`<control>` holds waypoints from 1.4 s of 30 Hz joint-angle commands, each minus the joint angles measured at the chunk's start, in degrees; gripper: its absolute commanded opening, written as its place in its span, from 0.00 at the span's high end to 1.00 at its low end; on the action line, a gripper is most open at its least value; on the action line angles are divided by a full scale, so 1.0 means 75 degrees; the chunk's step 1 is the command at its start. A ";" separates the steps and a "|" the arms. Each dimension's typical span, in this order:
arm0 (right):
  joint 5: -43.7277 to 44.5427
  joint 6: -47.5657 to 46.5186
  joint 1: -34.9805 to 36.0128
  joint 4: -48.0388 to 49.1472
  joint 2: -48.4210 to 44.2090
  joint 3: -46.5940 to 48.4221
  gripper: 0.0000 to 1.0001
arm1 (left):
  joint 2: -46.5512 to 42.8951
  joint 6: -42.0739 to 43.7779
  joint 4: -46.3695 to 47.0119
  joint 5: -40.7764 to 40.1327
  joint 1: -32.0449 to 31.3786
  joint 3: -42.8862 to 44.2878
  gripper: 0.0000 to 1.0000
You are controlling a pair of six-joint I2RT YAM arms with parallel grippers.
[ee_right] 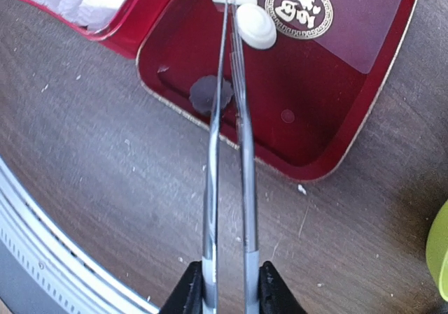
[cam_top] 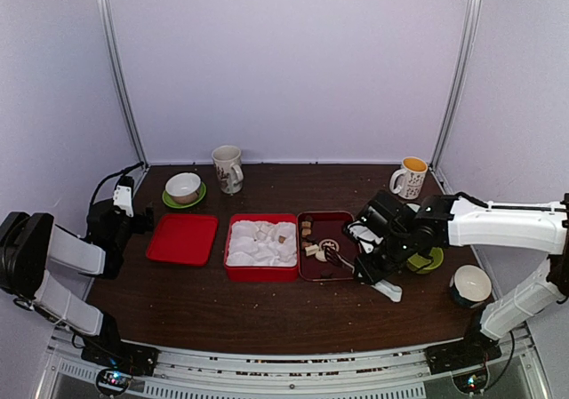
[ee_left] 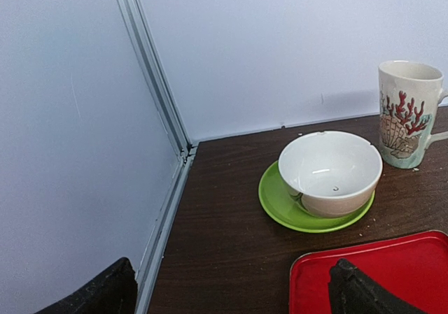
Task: Pack the chocolate
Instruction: Adjust the fake chocolate on the plate, then pick up the fake chocolate from the plate.
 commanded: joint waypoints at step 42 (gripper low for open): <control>-0.0380 -0.0253 -0.0007 -0.0576 0.0930 0.0662 0.58 | 0.0036 -0.0015 0.0408 -0.0038 0.0065 0.0111 0.02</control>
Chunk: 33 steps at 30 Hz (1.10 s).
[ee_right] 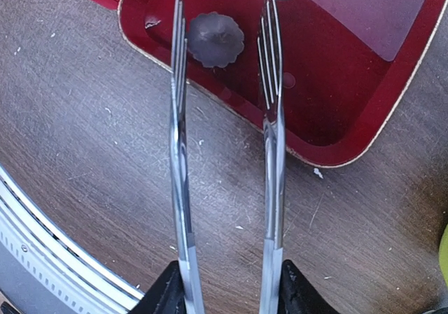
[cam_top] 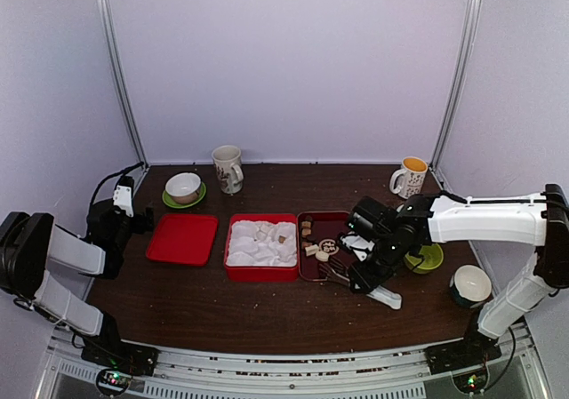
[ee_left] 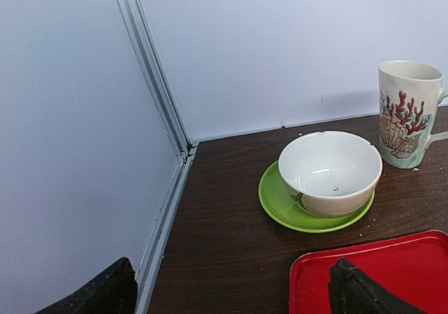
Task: Pack the chocolate
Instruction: Pick up the fake chocolate from the plate, then place the fake chocolate in the empty pocket of the box.
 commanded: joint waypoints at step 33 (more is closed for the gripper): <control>-0.0627 -0.0440 0.0050 0.2350 -0.0570 0.1553 0.79 | 0.0034 -0.0013 0.0404 -0.0038 0.0072 0.0116 0.02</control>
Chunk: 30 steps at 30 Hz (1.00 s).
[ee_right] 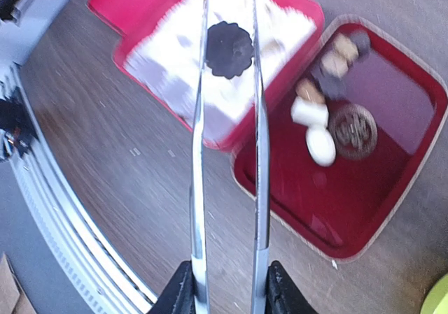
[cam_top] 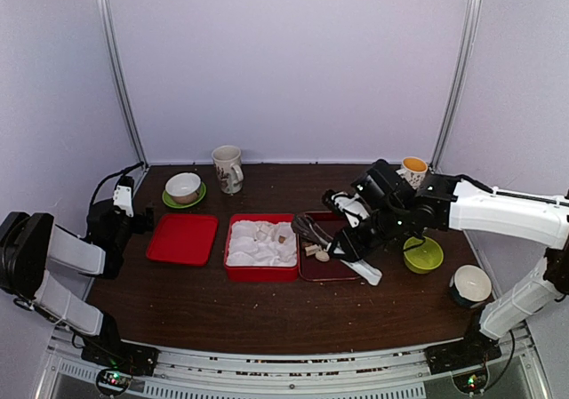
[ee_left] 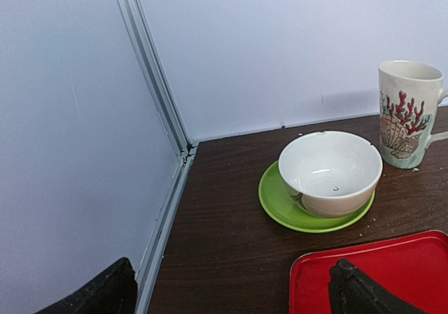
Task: Pack the chocolate
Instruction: Place the fake chocolate in the empty pocket of the box.
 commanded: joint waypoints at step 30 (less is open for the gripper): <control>0.0124 0.0045 0.0247 0.3294 0.4378 0.3141 0.78 | 0.0039 -0.0014 0.0401 -0.0038 0.0073 0.0110 0.02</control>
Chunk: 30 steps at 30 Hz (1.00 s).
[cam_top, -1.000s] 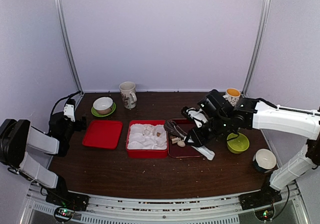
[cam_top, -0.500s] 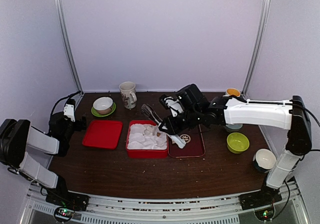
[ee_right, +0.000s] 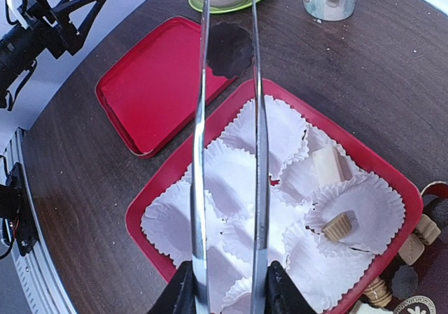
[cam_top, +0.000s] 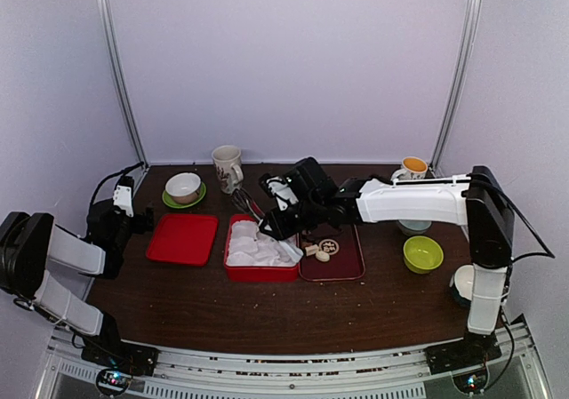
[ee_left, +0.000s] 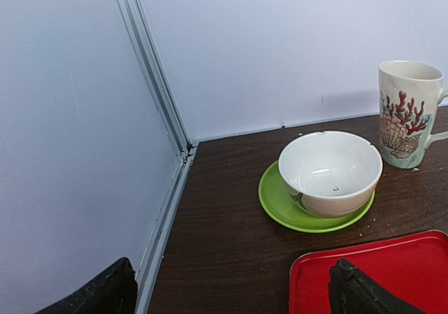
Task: Pack the chocolate
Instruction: Place the fake chocolate in the empty pocket of the box.
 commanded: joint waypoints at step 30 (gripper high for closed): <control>0.0536 0.0146 0.0031 -0.1011 0.1476 0.1283 0.72 | 0.0037 -0.0013 0.0410 -0.0038 0.0071 0.0109 0.02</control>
